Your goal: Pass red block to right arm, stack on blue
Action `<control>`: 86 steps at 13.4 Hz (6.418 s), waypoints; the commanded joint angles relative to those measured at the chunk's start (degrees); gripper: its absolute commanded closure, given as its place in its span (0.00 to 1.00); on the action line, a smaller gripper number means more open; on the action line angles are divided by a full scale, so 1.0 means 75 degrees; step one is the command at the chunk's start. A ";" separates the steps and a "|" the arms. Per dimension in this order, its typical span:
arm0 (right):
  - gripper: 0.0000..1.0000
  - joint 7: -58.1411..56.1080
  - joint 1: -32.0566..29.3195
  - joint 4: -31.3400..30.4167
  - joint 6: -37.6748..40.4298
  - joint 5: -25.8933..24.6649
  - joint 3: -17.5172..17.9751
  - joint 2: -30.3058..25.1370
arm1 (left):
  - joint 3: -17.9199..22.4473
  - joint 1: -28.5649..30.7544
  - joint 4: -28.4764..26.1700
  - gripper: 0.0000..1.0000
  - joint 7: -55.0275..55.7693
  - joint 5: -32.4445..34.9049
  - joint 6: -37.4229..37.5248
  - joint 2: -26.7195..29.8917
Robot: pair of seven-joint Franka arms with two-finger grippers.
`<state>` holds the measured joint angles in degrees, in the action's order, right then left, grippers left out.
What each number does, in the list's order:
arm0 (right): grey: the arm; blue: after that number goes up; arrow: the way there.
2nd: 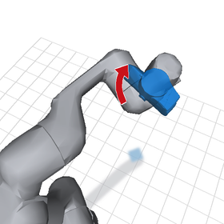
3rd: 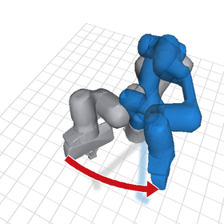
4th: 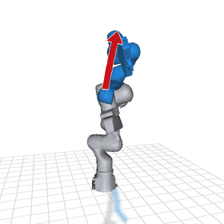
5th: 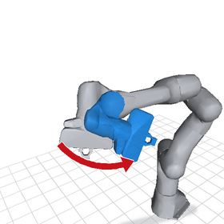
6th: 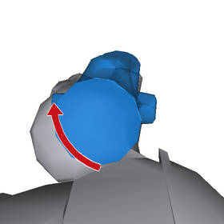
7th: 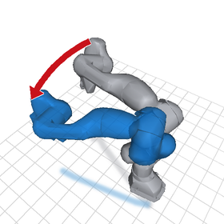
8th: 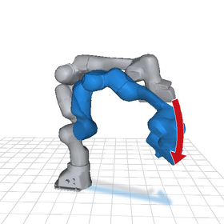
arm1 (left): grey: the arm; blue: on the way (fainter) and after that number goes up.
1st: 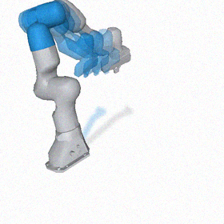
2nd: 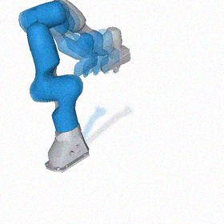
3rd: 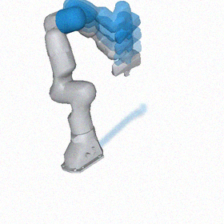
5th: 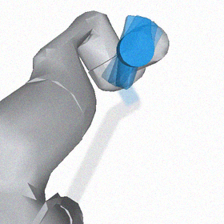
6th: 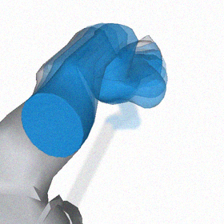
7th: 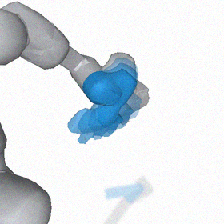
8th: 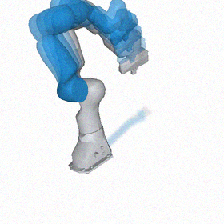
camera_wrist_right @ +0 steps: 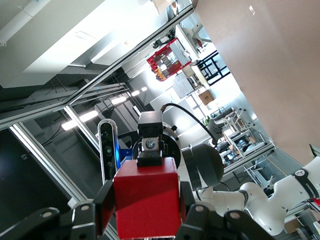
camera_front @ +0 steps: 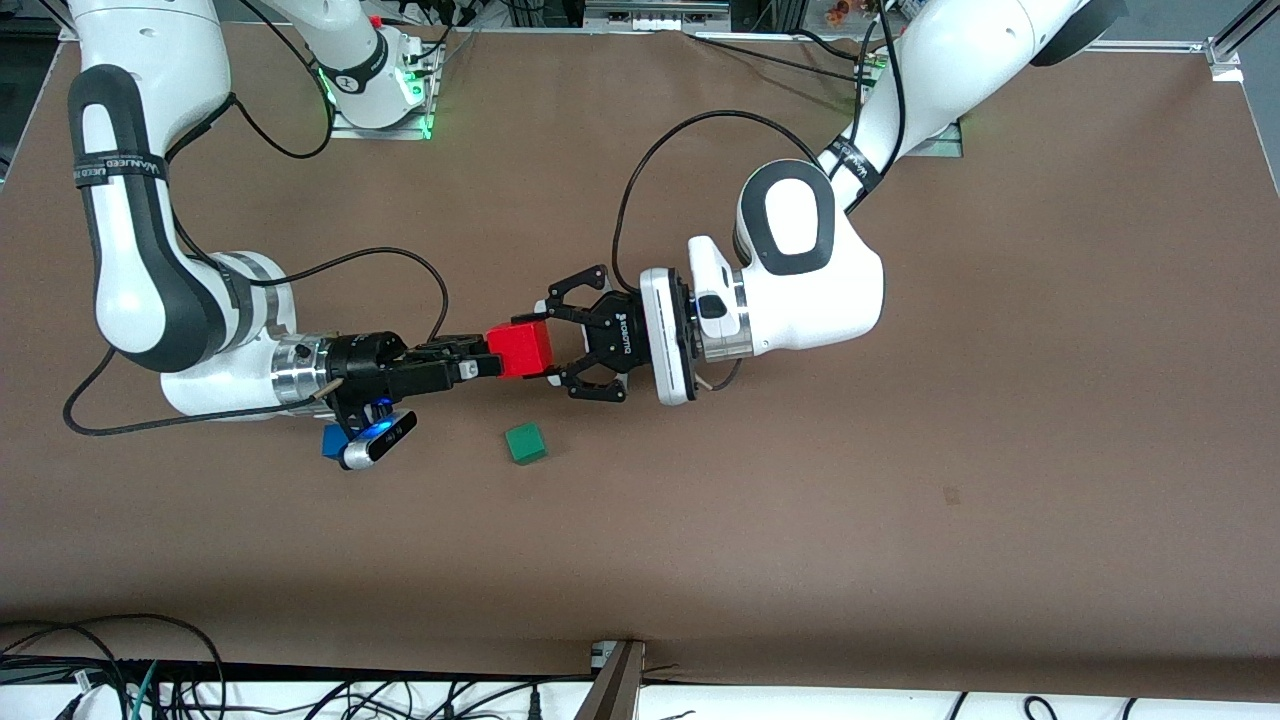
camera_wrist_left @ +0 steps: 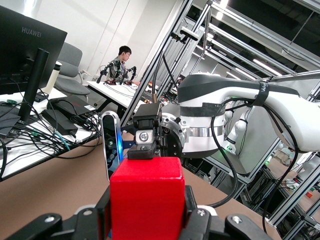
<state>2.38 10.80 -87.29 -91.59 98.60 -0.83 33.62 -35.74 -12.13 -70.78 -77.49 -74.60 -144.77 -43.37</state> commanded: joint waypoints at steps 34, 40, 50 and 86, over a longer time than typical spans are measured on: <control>0.91 -0.1795 -0.0572 -0.0042 -0.2995 -1.1856 -0.0429 -0.1061 | 0.4507 0.1582 -0.0512 0.00 0.6160 0.9533 0.6435 0.1772; 0.91 -0.1151 -0.0514 -0.0279 -0.3842 -1.2420 -0.0429 -0.0512 | 0.5128 0.2027 -0.0547 0.00 0.6172 1.0285 0.6575 0.3003; 0.91 -0.0470 -0.0525 -0.0290 -0.4358 -1.2444 -0.0441 0.0157 | 0.4941 0.1805 -0.1659 0.00 1.0026 0.9679 0.7888 0.4598; 0.91 0.0093 -0.0397 -0.0947 -0.5132 -1.2866 -0.0441 0.0146 | 0.4824 0.1816 -0.1496 0.00 0.9980 0.9771 0.7911 0.4376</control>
<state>3.00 7.73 -92.82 -130.82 3.19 -4.08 35.69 0.67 1.42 -83.33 -2.69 -1.23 -85.66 -10.11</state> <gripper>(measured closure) 0.445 0.000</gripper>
